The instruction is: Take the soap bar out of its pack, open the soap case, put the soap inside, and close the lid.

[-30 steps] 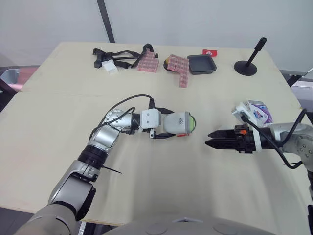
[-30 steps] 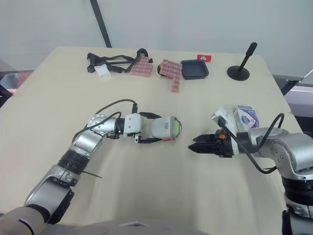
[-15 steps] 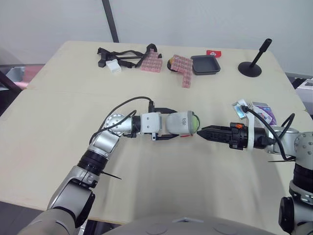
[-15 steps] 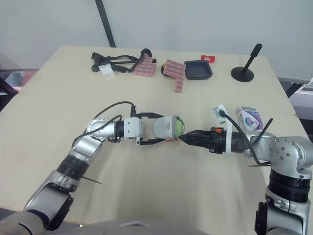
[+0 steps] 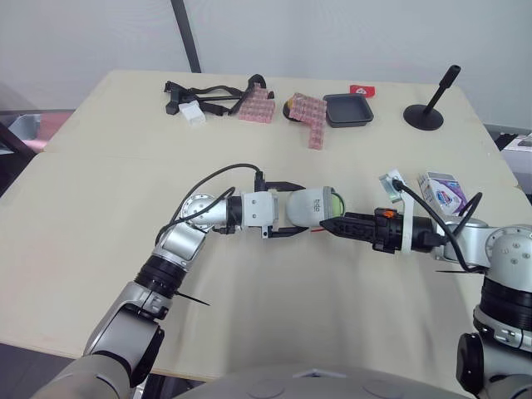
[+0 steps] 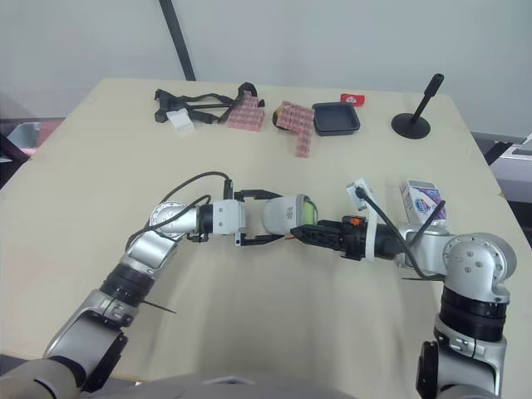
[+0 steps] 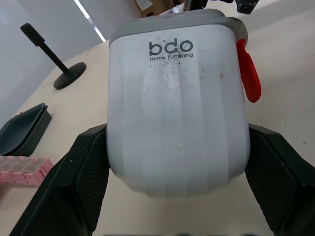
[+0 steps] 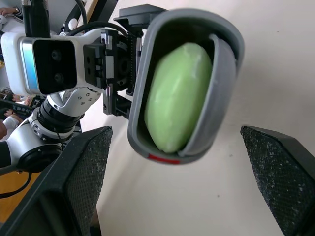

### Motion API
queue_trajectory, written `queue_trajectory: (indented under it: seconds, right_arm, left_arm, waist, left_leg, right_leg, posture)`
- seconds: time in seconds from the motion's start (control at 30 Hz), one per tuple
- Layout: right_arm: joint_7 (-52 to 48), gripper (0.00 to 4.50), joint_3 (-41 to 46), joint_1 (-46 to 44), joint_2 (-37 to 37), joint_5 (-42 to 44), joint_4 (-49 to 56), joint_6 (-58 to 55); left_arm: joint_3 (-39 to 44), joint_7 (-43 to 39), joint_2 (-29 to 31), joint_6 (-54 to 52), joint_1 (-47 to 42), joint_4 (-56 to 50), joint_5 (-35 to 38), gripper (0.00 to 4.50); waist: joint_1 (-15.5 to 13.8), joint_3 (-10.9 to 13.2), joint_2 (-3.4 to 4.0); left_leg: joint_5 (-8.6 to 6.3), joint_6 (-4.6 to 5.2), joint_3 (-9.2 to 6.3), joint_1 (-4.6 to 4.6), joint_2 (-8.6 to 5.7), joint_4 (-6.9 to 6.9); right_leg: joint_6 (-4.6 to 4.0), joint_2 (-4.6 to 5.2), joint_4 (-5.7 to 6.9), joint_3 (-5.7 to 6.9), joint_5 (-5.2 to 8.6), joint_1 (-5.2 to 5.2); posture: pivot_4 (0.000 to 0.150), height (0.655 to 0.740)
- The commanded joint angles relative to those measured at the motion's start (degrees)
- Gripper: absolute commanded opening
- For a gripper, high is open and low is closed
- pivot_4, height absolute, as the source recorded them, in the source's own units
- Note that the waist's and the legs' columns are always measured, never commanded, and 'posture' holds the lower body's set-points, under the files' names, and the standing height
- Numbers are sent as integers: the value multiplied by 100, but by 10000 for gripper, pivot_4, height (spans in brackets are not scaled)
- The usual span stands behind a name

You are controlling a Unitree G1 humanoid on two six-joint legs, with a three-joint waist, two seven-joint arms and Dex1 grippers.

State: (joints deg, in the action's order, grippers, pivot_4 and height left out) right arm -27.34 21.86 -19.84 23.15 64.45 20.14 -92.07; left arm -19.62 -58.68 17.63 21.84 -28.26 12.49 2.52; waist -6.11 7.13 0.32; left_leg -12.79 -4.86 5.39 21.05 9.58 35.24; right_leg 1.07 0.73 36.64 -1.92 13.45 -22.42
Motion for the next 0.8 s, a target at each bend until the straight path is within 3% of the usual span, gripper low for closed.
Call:
queue_trajectory:
  seconds: [0.03, 0.8]
  right_arm:
    - [156, 44866, -14, -115, -73, 342, 0, -43]
    - [354, 44866, -530, -235, 167, 352, -27, 167]
  left_arm:
    - [-69, -4, 10, 226, -4, -218, 7, 34338]
    - [-185, -18, -20, 211, -82, -165, 39, 34338]
  waist:
    - [-4, 0, 0]
    - [2, 0, 1]
  left_leg:
    - [0, 0, 0, 0, 0, -1]
    - [-1, -3, 0, 2, -3, -5]
  right_leg:
    - [0, 0, 0, 0, 0, 0]
    - [1, 0, -6, 3, 0, 1]
  posture:
    - [1500, 7400]
    - [1500, 7400]
